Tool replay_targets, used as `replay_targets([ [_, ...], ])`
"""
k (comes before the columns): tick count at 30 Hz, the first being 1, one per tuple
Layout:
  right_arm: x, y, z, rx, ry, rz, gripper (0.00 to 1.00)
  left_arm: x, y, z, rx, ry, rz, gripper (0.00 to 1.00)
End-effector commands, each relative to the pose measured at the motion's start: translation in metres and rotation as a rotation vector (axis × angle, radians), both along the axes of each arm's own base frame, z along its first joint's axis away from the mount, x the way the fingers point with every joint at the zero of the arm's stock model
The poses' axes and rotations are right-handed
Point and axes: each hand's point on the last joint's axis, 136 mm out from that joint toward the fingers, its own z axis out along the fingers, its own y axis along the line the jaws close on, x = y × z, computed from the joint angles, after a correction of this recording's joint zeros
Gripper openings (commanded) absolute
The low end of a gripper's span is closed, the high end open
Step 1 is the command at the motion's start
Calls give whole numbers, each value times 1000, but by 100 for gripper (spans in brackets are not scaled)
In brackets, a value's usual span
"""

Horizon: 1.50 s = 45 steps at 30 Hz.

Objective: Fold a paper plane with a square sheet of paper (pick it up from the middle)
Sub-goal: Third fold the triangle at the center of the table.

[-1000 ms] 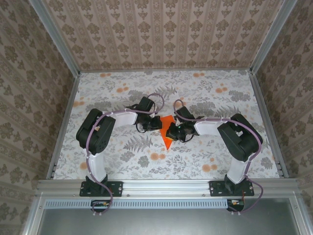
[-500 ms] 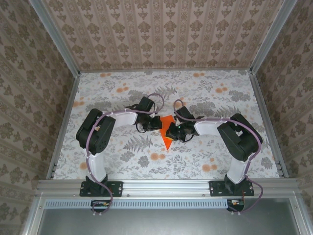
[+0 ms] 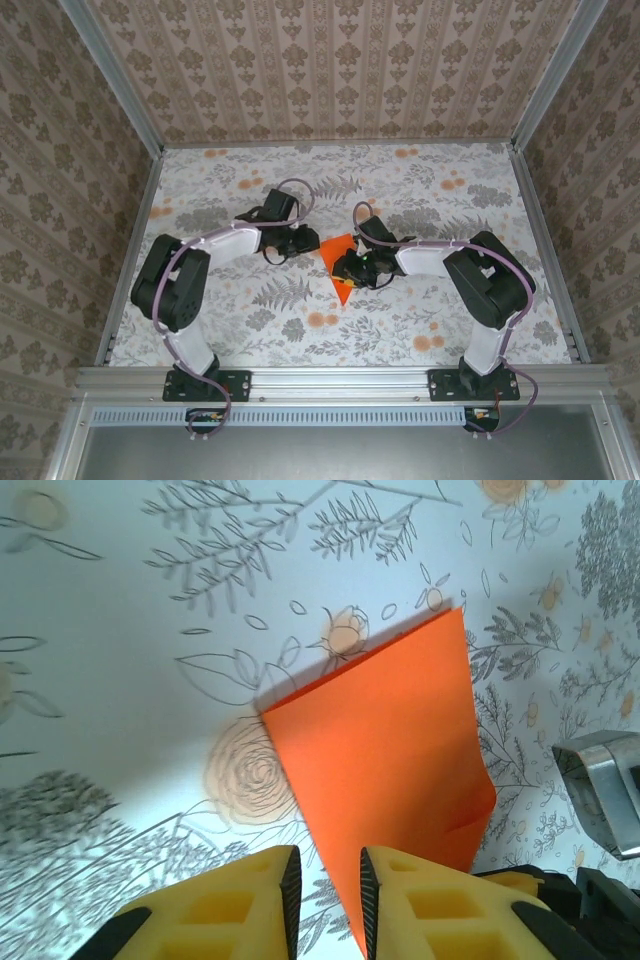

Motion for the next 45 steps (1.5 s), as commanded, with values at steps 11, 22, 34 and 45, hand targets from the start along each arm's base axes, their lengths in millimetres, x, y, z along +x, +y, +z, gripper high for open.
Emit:
replay_targets([
  [11, -14, -16, -25, -93, 77, -18, 41, -18, 11, 11, -20, -18, 24, 31],
  [22, -20, -21, -29, -114, 93, -19, 26, -29, -4, 9, -51, -3, -4, 29],
  [34, -24, -24, -37, -138, 118, -15, 2, -51, -32, -1, -93, 46, -64, 15],
  [45, -26, -25, -39, -141, 125, -15, 0, -67, -51, -25, -60, 106, -108, 3],
])
